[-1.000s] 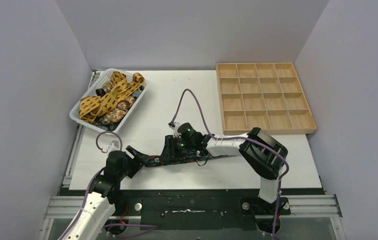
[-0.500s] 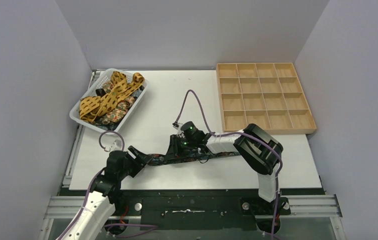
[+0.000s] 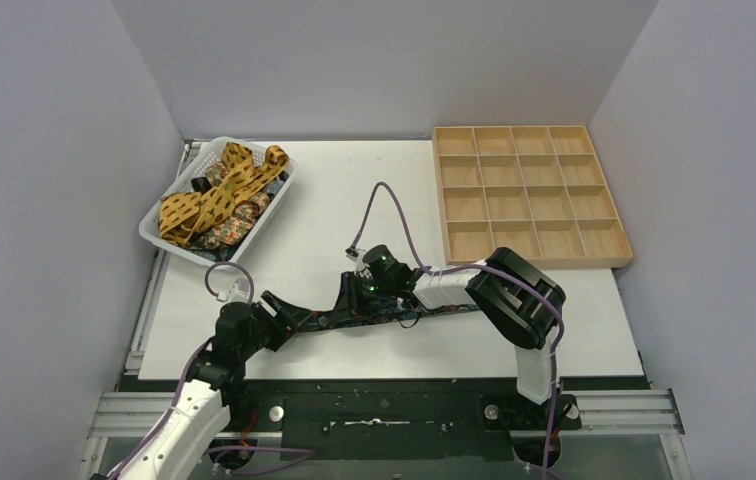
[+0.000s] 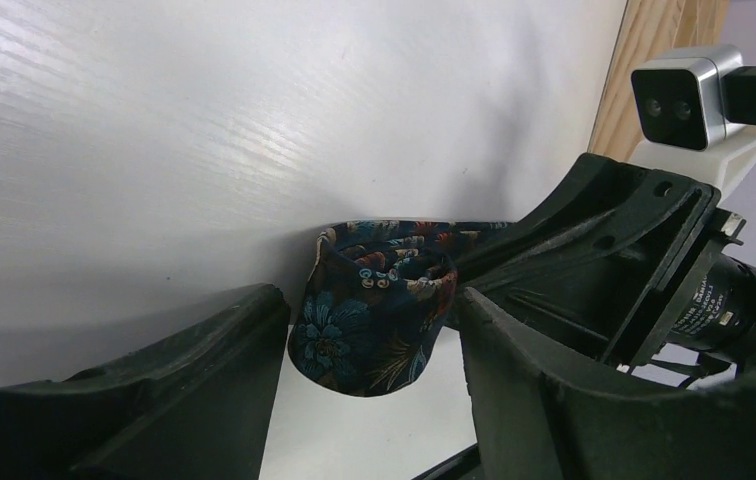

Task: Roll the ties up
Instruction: Roll the tie at the center of the board.

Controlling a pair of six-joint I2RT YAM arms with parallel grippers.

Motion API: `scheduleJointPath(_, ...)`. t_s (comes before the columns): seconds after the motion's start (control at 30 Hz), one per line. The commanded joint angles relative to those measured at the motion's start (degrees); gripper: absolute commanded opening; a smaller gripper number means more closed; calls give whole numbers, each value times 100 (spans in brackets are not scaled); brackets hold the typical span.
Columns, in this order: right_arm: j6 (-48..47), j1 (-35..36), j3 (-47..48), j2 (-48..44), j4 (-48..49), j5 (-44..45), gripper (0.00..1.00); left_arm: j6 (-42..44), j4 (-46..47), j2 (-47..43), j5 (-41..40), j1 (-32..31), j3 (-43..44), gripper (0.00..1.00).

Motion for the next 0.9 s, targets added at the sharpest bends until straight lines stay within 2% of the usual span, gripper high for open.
scheduleJointPath(0.0,6,2,26,143,-12,-33,25,-2,375,230,157,40,-161,61)
scheduleJointPath(0.3,-110,-24,197,265,-312,-32,25,146,275,352,105,40,-147,58)
scheduleJointPath(0.57,45,-62,210,304,-339,-3,25,320,-164,255,105,40,13,68)
scheduleJointPath(0.67,39,-58,308,375,-428,-37,25,295,-202,151,98,40,-2,66)
scheduleJointPath(0.87,39,-58,359,462,-474,-87,24,170,112,124,114,40,-84,52)
